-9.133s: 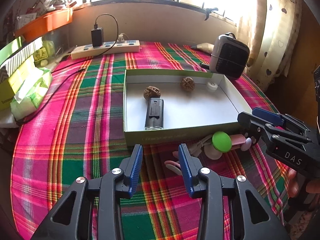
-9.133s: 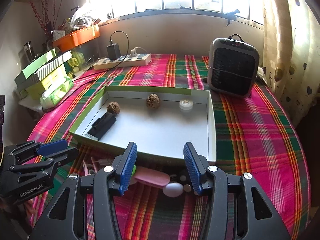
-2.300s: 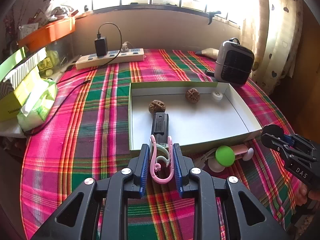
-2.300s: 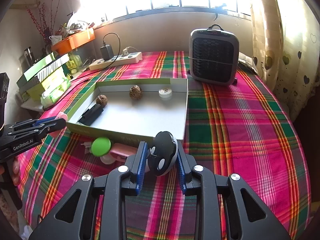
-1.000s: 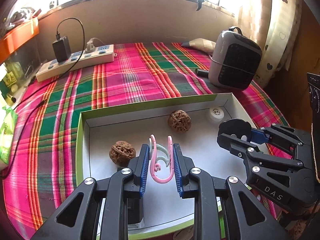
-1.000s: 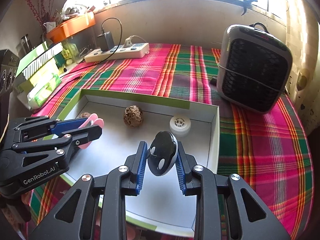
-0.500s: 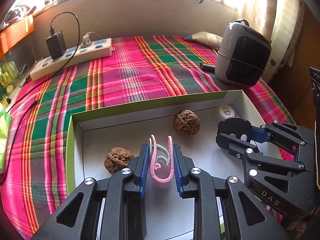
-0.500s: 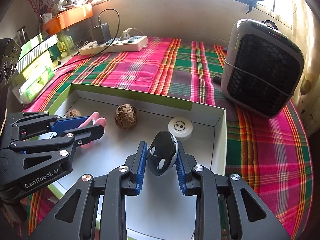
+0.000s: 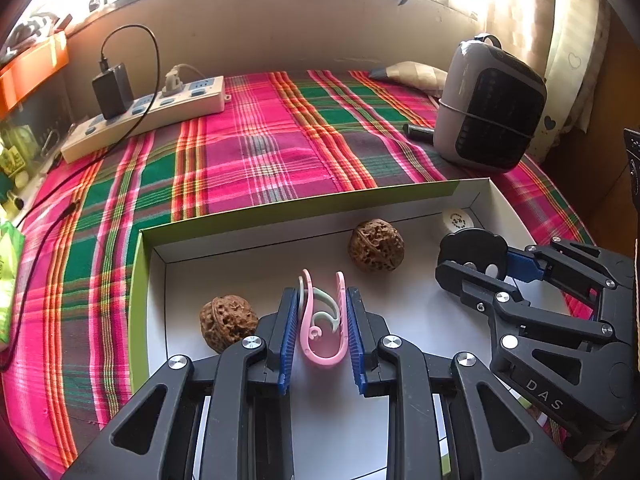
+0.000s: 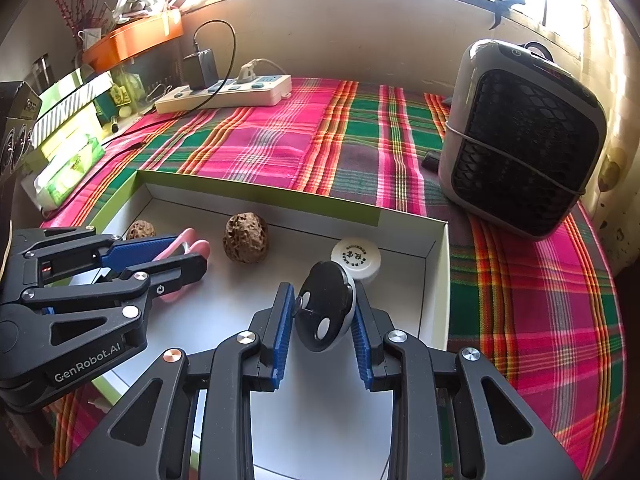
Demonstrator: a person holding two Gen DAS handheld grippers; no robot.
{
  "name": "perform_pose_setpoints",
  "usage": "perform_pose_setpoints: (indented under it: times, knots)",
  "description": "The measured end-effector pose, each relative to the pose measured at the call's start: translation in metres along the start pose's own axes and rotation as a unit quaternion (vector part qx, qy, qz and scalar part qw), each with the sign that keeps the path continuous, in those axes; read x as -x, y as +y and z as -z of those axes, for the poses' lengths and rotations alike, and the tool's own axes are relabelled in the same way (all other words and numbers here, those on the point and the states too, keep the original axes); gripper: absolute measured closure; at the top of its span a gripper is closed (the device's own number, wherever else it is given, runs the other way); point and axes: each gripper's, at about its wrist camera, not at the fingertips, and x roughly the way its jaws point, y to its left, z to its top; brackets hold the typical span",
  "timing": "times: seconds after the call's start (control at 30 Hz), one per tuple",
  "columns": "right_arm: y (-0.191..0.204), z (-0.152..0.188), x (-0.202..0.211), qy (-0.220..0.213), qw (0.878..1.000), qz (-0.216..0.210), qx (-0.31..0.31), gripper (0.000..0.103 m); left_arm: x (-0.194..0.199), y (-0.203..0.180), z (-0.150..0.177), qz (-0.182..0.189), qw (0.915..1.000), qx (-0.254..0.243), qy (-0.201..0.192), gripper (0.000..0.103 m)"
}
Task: Organize objects
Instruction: 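Carry the pink clip in the left tool and disc in the right tool into the tray, then open the right tool releasing the disc while the left tool releases the pink clip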
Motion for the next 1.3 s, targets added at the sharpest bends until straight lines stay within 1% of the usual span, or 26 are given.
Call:
perform_pose_setpoints:
  times: [0.3,0.6,0.67,0.73,0.87,0.97,1.3]
  knots:
    - [0.001,0.000,-0.002,0.001,1.000,0.006,0.002,0.074,-0.001,-0.001,0.001,-0.001,1.0000,0.000,0.000,0.080]
    - [0.001,0.001,0.001,-0.001,1.000,0.006,-0.003,0.073,0.001,0.000,0.001,-0.008,1.0000,-0.004,0.001,0.072]
    - [0.001,0.002,0.002,-0.002,1.000,0.006,-0.004,0.069,0.002,0.000,0.002,-0.008,1.0000,-0.003,0.002,0.071]
    - [0.001,0.002,0.003,-0.004,1.000,0.004,-0.005,0.060,0.003,0.001,0.003,-0.010,0.9999,-0.002,0.002,0.071]
    - [0.000,0.004,0.007,-0.006,1.000,0.008,-0.006,0.060,0.007,0.001,0.005,-0.010,0.9999,-0.001,0.002,0.070]
    - [0.000,0.006,0.010,-0.009,1.000,0.006,-0.007,0.060,0.014,0.002,0.005,-0.012,0.9999,0.004,-0.006,0.070]
    - [0.003,0.010,0.023,-0.021,1.000,0.009,-0.011,0.059,0.029,0.005,0.014,-0.017,0.9996,0.017,-0.017,0.069]
